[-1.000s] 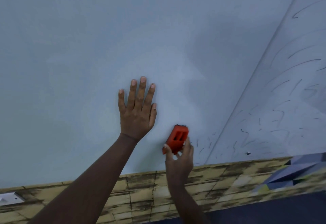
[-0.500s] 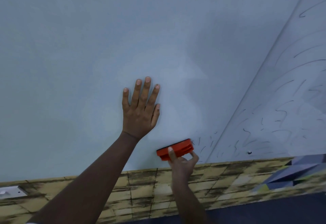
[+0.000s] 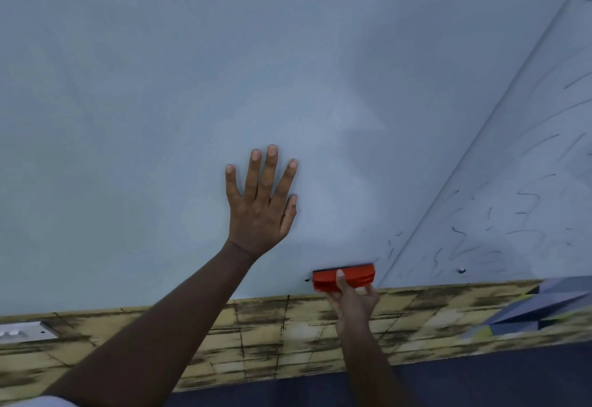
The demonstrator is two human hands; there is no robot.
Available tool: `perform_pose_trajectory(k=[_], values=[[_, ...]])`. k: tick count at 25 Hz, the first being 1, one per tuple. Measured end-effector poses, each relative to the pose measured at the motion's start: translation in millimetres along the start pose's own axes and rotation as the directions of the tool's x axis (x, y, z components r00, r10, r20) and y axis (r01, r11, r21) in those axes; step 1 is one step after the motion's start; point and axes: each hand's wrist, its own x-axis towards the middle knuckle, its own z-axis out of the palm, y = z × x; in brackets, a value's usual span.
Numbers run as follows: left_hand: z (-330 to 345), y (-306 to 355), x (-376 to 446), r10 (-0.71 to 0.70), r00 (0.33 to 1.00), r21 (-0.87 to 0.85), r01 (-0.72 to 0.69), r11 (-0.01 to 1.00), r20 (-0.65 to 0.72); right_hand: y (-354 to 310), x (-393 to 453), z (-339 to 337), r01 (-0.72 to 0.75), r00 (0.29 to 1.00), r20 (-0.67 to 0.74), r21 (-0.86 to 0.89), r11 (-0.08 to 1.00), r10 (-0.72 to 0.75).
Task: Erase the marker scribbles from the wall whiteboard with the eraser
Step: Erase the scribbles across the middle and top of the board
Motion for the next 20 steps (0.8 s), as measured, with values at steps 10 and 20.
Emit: perform_pose_trajectory(k=[10,20], values=[[9,3,-14,0.034,0.999,0.06,-0.033,0.998,-0.007,63,0,4,-0.277,0.95,0.133,-0.056,0.959,0.282],[7,2,-16,0.056,0.998,0.091,-0.056,0.994,-0.002,103,-31,38,-0.341,0.896,0.253,-0.139,0.93,0.366]])
